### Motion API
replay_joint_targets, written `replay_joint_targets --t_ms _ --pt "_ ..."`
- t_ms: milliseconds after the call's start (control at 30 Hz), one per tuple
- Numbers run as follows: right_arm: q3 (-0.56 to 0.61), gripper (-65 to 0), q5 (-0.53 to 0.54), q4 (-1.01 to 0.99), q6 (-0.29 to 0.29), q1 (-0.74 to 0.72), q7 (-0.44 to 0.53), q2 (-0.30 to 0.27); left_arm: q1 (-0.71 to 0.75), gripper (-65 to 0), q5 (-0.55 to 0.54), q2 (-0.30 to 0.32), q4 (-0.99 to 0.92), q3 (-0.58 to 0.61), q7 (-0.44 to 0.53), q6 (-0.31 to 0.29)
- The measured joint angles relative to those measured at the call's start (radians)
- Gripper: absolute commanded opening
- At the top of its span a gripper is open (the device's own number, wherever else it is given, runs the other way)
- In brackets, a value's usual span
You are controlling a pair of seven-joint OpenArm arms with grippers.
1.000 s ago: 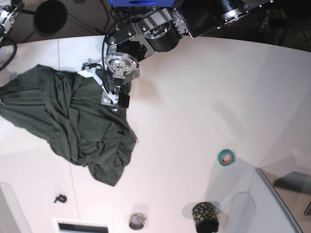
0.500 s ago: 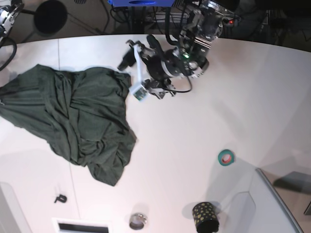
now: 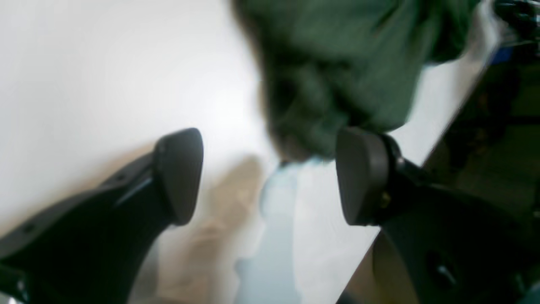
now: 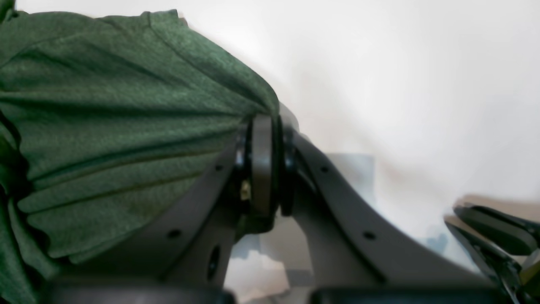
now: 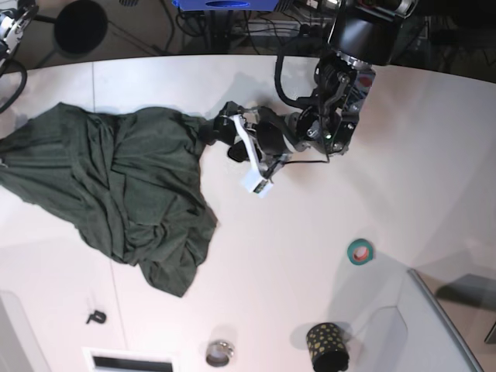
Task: Layout the t-shirt on the table in an organized manner, then fold the t-shirt properly
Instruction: 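Lift and pull the held shirt edge with the left gripper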
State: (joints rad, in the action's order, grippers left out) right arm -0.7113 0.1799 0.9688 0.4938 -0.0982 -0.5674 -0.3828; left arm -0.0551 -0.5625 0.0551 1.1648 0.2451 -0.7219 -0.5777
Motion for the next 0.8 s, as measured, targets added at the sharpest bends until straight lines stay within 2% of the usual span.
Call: replay_joint_targets --t_ms 167,233,267,367,467,533,667,767,800 --pt "0.0 -63.8 0.0 0.0 0.0 0.0 0.0 0.0 -0.052 -17.9 -0.005 -0.069 -0.121 0.034 0.003 -0.004" --pt "0.0 -63.8 0.0 0.0 0.0 0.0 0.001 0.0 -0.061 -18.6 -0.006 -0.072 -0.145 0.08 0.036 -0.006" --pt "0.0 -63.8 0.0 0.0 0.0 0.0 0.001 0.0 -0.065 -21.4 -0.004 -0.073 -0.158 0.111 0.085 -0.005" --pt "0.0 -63.8 0.0 0.0 0.0 0.0 0.002 0.0 -0.073 -36.0 -0.008 -0.084 -0.211 0.191 0.147 -0.006" --pt "0.0 -63.9 0.0 0.0 0.0 0.0 0.03 0.0 -0.067 -55.8 -0.006 -0.116 -0.267 0.203 0.159 -0.006" --pt "0.0 -64.7 0.0 0.0 0.0 -0.001 0.034 0.0 -0.066 -65.0 -0.006 -0.124 -0.282 0.204 0.185 -0.004" --pt "-0.002 -64.8 -0.005 0.049 0.0 0.01 0.024 0.005 -0.07 -65.0 -0.006 -0.114 -0.265 0.201 0.195 -0.002" --pt "-0.002 -64.8 -0.003 0.154 0.002 0.034 0.03 0.01 -0.06 -65.0 -0.005 -0.081 -0.182 0.176 0.185 0.001" --pt "-0.004 -64.8 -0.005 0.201 -0.002 0.045 0.027 0.018 -0.056 -65.0 -0.004 -0.066 -0.138 0.156 0.184 0.019"
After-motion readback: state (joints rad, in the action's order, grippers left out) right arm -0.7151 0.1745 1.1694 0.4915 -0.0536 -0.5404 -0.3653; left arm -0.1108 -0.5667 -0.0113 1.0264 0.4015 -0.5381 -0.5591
